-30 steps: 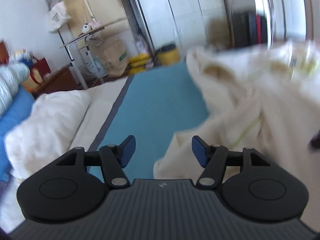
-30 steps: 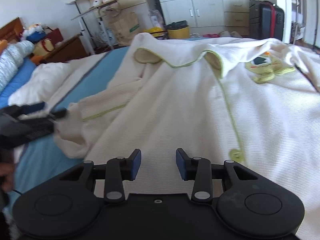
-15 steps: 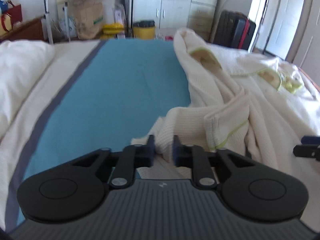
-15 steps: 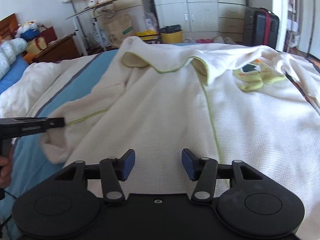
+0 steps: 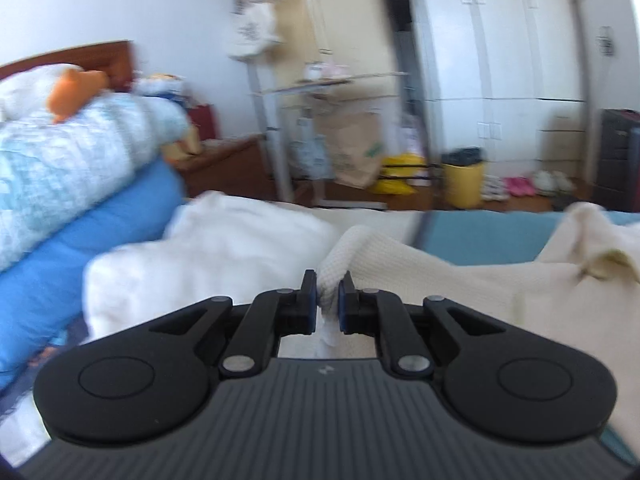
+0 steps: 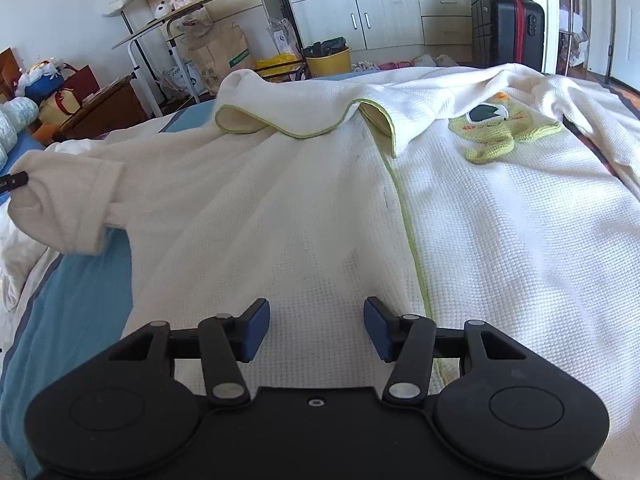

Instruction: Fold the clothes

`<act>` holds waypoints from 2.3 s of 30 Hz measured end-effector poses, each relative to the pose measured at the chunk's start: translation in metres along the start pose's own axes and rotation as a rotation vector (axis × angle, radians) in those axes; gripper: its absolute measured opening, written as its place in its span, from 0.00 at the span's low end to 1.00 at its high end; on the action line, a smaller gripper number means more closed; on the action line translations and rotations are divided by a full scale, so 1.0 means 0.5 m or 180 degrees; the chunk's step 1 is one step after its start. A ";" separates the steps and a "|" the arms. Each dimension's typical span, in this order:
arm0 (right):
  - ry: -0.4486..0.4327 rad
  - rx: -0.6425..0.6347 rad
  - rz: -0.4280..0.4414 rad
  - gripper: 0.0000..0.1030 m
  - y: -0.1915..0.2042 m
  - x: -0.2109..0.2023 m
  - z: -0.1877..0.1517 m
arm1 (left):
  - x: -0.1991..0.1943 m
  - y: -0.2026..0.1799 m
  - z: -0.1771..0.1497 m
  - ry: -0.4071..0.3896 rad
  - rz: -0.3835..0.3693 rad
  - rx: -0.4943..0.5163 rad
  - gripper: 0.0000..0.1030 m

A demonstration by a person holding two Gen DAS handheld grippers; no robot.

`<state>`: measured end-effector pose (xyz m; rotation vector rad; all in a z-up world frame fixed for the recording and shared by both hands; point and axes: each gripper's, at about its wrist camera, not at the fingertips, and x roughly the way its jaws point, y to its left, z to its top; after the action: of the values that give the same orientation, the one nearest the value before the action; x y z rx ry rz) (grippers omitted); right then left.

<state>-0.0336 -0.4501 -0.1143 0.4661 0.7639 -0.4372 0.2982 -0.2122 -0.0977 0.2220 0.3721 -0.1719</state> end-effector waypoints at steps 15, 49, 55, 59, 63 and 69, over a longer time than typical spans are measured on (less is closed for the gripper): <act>0.0118 -0.0518 -0.0030 0.56 0.098 -0.112 -0.063 | 0.107 0.066 0.018 0.0506 0.0294 -0.0365 0.56; 0.0528 -0.1679 0.0044 0.08 0.342 -0.230 -0.333 | -0.044 -0.130 -0.123 0.1562 -0.2473 -0.0374 0.06; 0.0021 -0.1301 -0.0109 0.56 0.298 -0.294 -0.238 | -0.109 -0.145 -0.089 0.0976 -0.2412 0.0122 0.11; -0.0269 -0.0633 -0.0067 0.56 0.181 -0.307 -0.092 | -0.101 -0.152 -0.063 0.0906 -0.2607 0.0001 0.22; -0.0176 0.0168 0.0310 0.56 0.062 -0.241 0.057 | -0.048 -0.179 -0.017 0.0820 -0.2695 -0.0061 0.33; 0.0064 0.0693 0.0439 0.56 -0.031 -0.027 0.227 | 0.101 -0.268 0.079 0.0772 -0.2673 -0.0036 0.54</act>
<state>0.0117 -0.5218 -0.0363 0.7234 0.7017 -0.3889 0.3304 -0.3573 -0.1054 0.0623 0.6939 -0.9750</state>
